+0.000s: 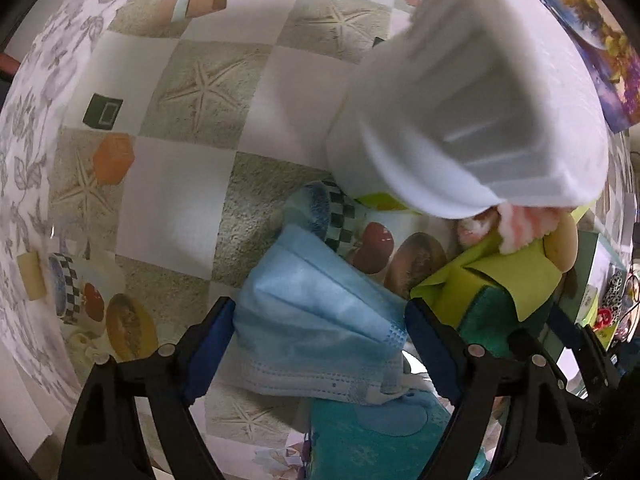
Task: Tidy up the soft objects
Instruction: 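Grasp the blue face mask with the left gripper while the right gripper grasps the green-yellow sponge, then carry the mask and sponge into the white tray and open both grippers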
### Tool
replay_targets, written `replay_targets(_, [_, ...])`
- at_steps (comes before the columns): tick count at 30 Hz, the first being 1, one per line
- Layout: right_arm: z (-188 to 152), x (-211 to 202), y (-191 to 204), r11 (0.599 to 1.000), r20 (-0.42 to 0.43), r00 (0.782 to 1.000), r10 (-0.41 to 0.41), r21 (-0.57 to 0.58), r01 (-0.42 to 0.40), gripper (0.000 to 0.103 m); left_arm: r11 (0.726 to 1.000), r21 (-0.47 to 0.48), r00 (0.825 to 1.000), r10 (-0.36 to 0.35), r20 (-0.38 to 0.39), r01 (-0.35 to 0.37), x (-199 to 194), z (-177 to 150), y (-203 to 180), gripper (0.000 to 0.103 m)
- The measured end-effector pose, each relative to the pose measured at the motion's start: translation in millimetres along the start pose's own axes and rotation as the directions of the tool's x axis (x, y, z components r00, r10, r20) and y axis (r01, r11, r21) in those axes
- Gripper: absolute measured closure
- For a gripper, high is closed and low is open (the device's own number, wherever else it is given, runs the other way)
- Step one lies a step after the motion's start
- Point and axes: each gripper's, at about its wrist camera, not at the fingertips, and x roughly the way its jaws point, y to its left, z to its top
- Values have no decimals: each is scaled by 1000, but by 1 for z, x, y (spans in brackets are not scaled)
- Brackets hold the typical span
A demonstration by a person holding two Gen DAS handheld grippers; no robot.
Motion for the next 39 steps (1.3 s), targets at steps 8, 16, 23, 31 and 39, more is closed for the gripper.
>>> replay_targets(8, [-1, -1, 5, 998, 4, 998, 65, -8, -65, 59, 1000, 16, 999, 16, 39, -17, -9, 2, 0, 56])
replay_targets(16, [-2, -4, 2, 997, 9, 997, 79, -3, -79, 65, 1000, -13, 996, -13, 90, 14, -18, -5, 0, 78])
replay_targets(23, [-4, -8, -2, 996, 17, 995, 94, 5, -94, 70, 998, -51, 988, -19, 155, 28, -37, -13, 15, 81])
replay_targets(31, [-6, -16, -6, 994, 28, 994, 109, 14, -109, 77, 992, -113, 974, -35, 224, 62, -65, -28, 31, 82])
replay_targets(39, [-10, -27, -10, 991, 43, 991, 129, 32, -130, 81, 976, -174, 945, -73, 318, 134, -89, -56, 43, 82])
